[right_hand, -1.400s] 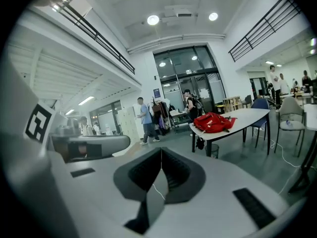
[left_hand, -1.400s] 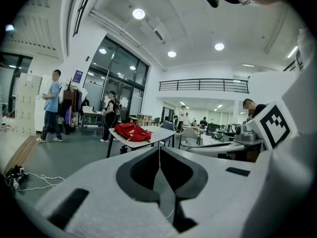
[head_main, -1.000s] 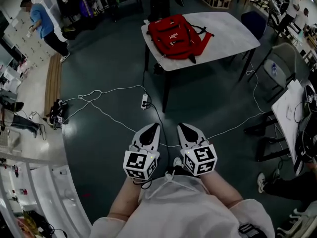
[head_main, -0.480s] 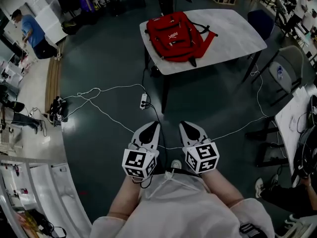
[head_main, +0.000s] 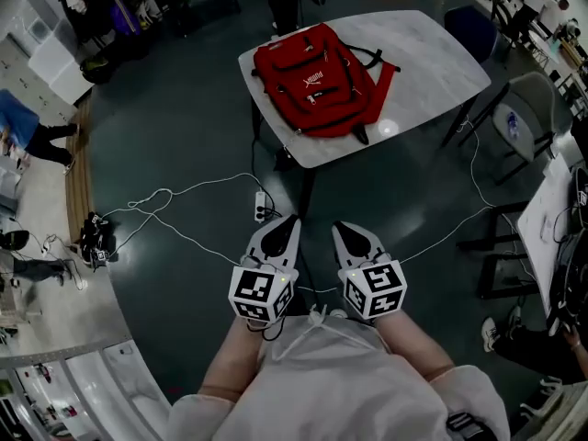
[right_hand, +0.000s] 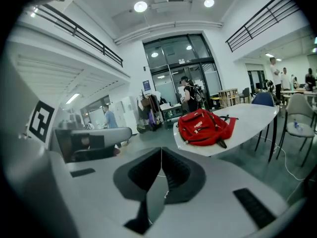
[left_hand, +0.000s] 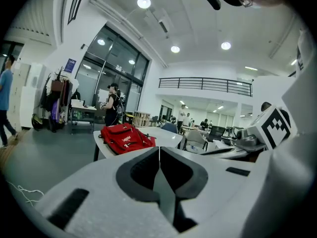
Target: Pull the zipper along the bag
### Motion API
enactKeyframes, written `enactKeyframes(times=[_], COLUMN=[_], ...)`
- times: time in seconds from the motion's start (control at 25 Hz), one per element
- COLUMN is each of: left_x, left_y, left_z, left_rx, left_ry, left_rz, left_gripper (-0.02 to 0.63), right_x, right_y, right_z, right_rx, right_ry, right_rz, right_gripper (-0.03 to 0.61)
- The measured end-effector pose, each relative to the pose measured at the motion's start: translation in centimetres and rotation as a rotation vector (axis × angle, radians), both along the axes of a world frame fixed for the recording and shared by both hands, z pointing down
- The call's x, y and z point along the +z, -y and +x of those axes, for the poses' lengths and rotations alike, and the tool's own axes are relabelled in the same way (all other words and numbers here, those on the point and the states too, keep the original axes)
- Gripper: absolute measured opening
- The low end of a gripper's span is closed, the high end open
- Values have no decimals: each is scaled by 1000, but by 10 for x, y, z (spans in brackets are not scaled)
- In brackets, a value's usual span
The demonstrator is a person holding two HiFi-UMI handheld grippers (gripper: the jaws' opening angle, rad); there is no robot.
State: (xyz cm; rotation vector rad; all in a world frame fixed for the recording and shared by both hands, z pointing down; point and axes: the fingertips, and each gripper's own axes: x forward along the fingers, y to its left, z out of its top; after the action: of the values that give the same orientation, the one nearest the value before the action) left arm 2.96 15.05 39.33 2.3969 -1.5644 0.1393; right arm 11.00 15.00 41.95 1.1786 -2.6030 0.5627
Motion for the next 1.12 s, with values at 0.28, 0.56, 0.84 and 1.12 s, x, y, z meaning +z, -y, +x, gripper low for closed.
enactKeyframes(times=[0.28,0.56,0.84,1.12], left_x=[6,8,34,67], left_y=[97,166,189,216], left_z=[-80,-137,-142,-123], left_rx=[82,160,220,282], left_ry=[-53,-68,-71,44], left_rz=[-30,-72,-155,-189], left_gripper=[23,23,23,23], right_x=[3,-4,6,42], right_y=[87,142,172,205], right_z=[-64,-108,-124,-114], right_rx=[134,246,277,281], right_ry=[-41,-43,-73,-100], right_rz=[-10,-48,-77,-157], right_gripper=[28,28,28,28])
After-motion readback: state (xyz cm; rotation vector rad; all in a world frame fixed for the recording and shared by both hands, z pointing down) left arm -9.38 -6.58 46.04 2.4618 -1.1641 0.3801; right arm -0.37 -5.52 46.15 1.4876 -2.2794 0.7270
